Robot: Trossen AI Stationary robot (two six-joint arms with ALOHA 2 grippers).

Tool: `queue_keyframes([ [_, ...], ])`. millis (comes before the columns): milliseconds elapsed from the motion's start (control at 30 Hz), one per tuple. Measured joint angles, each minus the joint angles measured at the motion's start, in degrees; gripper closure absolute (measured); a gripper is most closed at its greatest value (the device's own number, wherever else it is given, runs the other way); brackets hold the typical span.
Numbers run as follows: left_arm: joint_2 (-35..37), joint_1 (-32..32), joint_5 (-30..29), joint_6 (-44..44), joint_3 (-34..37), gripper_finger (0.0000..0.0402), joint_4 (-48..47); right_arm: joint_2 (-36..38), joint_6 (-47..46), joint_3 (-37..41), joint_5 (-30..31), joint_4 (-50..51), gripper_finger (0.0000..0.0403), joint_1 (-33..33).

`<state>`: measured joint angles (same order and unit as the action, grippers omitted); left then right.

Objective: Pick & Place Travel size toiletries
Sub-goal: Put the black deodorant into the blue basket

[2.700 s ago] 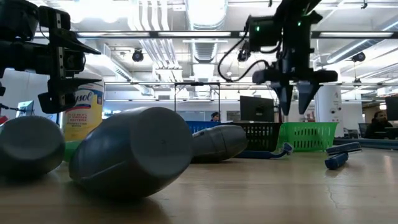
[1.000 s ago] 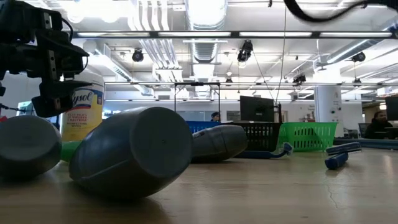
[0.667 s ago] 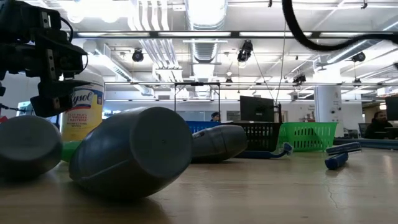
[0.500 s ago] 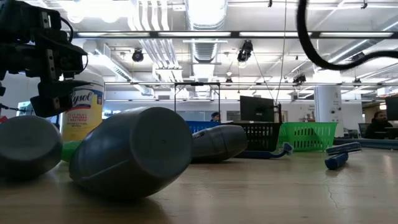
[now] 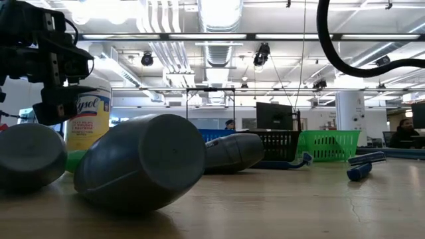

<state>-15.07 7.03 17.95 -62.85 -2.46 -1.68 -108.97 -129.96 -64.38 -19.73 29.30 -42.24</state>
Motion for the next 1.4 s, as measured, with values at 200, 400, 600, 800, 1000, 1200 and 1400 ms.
queue_keyframes([
  [200,0.0,0.0,-0.02,0.04,0.0,0.0163,0.06,0.0,2.67,-0.64,0.17,0.4,0.019,-0.02],
  [400,0.02,0.0,0.0,2.12,0.0,0.0163,3.73,0.32,7.8,-1.91,3.4,0.56,0.0204,0.03],
  [600,-0.09,0.0,3.57,8.81,0.0,0.0163,17.05,1.84,20.97,-7.93,13.68,8.28,0.0201,2.9],
  [800,-1.51,0.0,3.75,11.42,-0.13,0.0163,17.18,2.51,37.89,-15.18,16.17,11.87,0.0204,10.38],
  [1000,-3.77,-0.02,2.82,35.42,-6.24,0.0163,16.73,2.43,55.14,-20.0,9.8,12.07,0.0202,18.58],
  [1200,-10.9,-0.04,2.47,58.01,-16.0,0.0164,5.89,2.72,67.36,-25.39,-0.86,12.16,0.0204,26.33],
  [1400,-20.73,-1.58,3.18,72.37,-24.73,0.0166,-0.11,2.73,74.1,-31.31,-9.5,12.53,0.02,33.74],
])
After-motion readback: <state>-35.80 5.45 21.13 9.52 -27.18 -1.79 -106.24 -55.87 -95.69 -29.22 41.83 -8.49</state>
